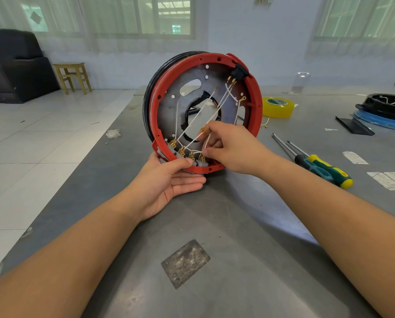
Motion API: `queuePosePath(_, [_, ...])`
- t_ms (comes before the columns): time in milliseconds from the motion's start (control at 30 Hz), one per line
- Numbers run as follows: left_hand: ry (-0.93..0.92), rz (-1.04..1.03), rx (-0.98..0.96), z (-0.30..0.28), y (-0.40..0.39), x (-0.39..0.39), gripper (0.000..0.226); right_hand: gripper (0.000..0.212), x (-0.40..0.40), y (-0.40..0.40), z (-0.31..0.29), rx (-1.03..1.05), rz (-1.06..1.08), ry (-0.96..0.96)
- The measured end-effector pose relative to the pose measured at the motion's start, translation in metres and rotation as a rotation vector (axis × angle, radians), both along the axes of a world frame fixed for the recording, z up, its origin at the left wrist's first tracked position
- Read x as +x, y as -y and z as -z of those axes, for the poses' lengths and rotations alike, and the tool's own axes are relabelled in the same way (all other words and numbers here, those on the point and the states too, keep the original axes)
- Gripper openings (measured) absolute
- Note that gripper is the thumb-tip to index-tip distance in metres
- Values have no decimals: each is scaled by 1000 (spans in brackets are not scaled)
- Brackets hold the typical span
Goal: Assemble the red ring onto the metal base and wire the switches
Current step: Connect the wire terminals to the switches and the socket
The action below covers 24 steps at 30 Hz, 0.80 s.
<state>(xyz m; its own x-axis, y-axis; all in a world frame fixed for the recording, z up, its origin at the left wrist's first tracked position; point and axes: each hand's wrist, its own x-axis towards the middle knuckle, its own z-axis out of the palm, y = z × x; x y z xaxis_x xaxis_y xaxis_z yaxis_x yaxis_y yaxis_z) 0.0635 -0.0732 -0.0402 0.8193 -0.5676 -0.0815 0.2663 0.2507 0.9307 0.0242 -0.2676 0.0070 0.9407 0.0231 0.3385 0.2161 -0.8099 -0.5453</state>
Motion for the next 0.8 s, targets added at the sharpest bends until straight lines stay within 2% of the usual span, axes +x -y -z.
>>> queuePosePath(133, [2,4,5,0,0,0,35,22,0,-1,2,-1,0,4])
queuePosePath(300, [4,4,14,0,1,0,37,33,1,-2,2,38,27,30])
queuePosePath(500, [11,8,26,0,1,0,33,18,3,-2,5,64,55,41])
queuePosePath(800, [2,9,23,0,1,0,38,18,3,-4,4,84,71,48])
